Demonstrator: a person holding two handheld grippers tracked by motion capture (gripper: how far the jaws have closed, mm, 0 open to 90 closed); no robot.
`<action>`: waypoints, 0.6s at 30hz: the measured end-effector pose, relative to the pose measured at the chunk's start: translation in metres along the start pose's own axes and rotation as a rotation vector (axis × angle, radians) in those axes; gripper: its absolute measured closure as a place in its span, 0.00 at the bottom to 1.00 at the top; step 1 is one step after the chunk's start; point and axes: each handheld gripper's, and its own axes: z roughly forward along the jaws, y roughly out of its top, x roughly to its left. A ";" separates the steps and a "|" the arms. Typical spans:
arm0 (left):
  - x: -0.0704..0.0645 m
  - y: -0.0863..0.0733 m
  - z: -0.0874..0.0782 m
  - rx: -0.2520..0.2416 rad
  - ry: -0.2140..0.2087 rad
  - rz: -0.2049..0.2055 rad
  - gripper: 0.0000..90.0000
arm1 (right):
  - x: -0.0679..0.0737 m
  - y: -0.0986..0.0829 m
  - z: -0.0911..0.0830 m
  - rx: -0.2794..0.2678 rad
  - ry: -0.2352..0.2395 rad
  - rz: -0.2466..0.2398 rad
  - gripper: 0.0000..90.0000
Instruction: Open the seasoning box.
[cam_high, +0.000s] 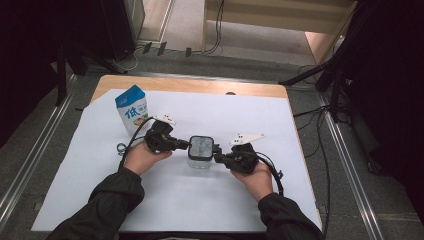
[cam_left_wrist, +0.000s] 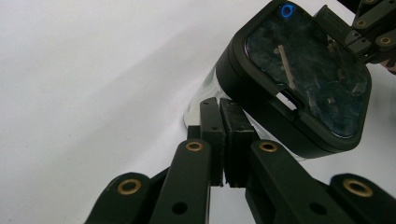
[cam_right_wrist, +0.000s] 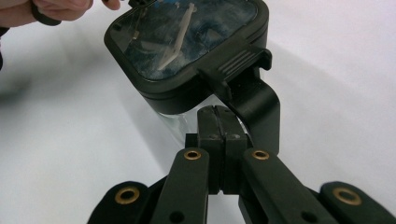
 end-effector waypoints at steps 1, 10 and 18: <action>0.000 0.000 0.000 0.004 0.000 0.009 0.98 | 0.000 0.000 0.000 0.001 0.001 -0.002 1.00; 0.004 -0.001 -0.017 -0.019 -0.051 0.073 0.69 | -0.003 -0.001 -0.015 -0.012 0.002 -0.010 1.00; -0.001 -0.005 -0.023 -0.057 -0.119 0.161 0.42 | -0.016 -0.002 -0.028 -0.047 -0.030 0.019 1.00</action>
